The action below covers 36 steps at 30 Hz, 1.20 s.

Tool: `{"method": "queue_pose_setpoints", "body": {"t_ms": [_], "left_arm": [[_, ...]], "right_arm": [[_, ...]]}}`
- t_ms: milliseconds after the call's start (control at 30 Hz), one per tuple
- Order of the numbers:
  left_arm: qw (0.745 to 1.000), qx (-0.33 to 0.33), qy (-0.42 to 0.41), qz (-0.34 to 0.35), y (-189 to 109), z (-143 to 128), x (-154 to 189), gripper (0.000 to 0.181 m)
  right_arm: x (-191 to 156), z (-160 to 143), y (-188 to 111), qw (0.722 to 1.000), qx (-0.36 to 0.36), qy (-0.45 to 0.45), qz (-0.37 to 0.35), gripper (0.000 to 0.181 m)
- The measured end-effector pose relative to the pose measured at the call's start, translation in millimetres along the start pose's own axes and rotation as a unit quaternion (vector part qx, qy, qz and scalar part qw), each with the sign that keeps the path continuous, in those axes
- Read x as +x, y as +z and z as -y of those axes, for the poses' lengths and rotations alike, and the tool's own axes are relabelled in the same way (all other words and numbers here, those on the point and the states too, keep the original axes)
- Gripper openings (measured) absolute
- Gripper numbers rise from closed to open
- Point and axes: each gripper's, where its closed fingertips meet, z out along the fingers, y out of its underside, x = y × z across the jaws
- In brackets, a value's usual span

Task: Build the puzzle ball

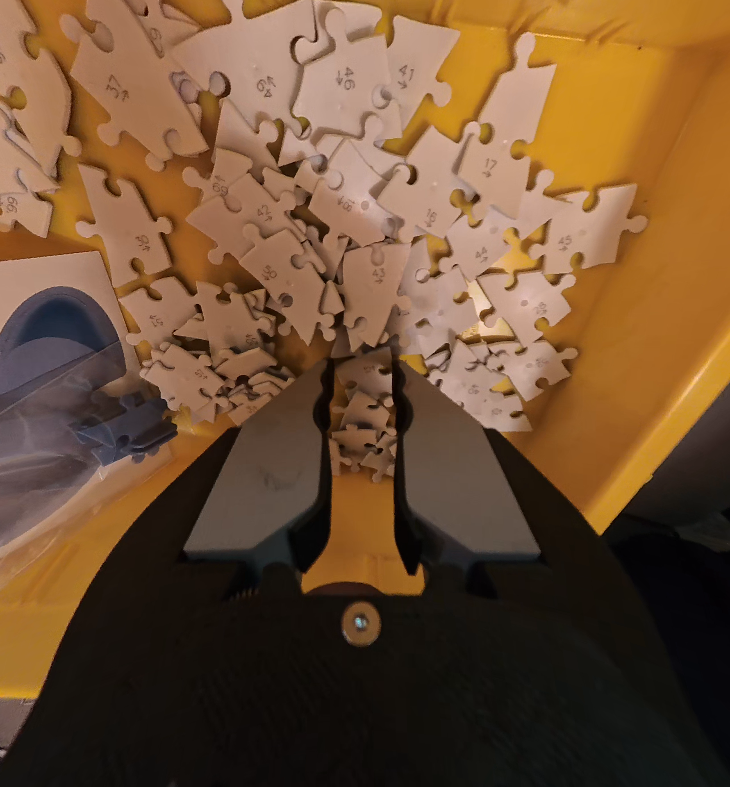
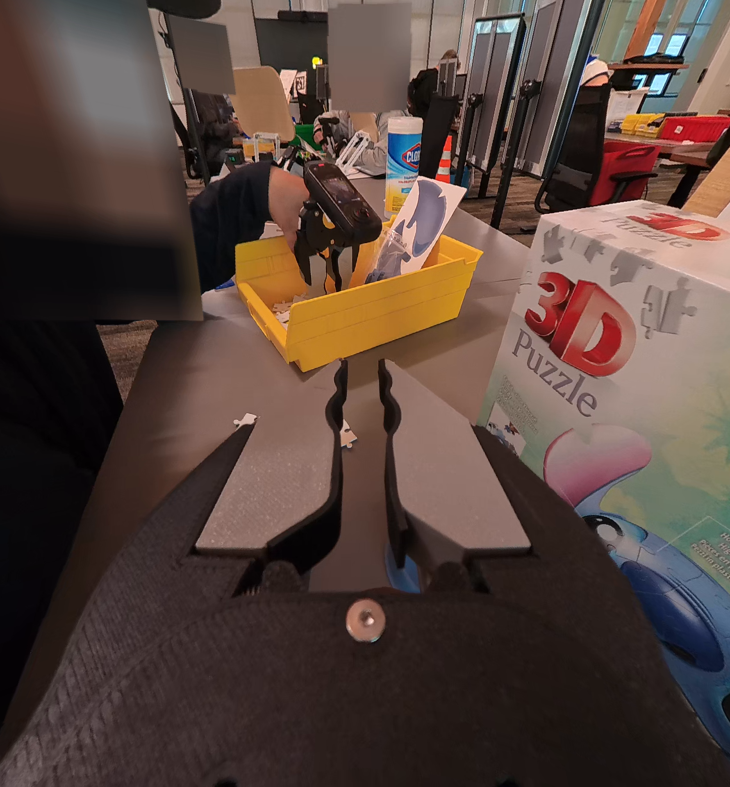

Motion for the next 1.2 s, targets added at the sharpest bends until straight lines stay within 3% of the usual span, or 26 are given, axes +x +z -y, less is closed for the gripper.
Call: {"method": "queue_pose_setpoints", "body": {"t_ms": [200,467,633,767,900,1033,1200], "left_arm": [[0.999,0.033,-0.005,0.009,-16,2,-3,0.025],[0.98,0.159,-0.032,0.111,-83,21,-17,0.025],[0.963,0.203,-0.059,0.169,-117,37,-11,0.025],[0.948,0.247,-0.015,0.2,-144,73,22,0.025],[0.926,0.293,0.085,0.224,-160,129,78,0.025],[0.893,0.326,0.199,0.237,-151,187,146,0.025],[0.854,0.324,0.334,0.232,-109,232,208,0.025]], "right_arm": [[2,-2,0,1.0,-0.005,0.004,0.0,0.011],[14,-13,-5,0.997,-0.035,0.059,-0.018,0.015],[8,-12,-14,0.997,-0.06,0.027,-0.047,0.016],[-4,-8,-28,0.996,-0.062,0.043,-0.042,0.016],[-18,-10,-43,0.995,-0.051,0.074,-0.032,0.017],[-33,-20,-56,0.994,-0.043,0.097,-0.022,0.017],[-54,-34,-64,0.989,-0.036,0.145,0.005,0.019]]}}
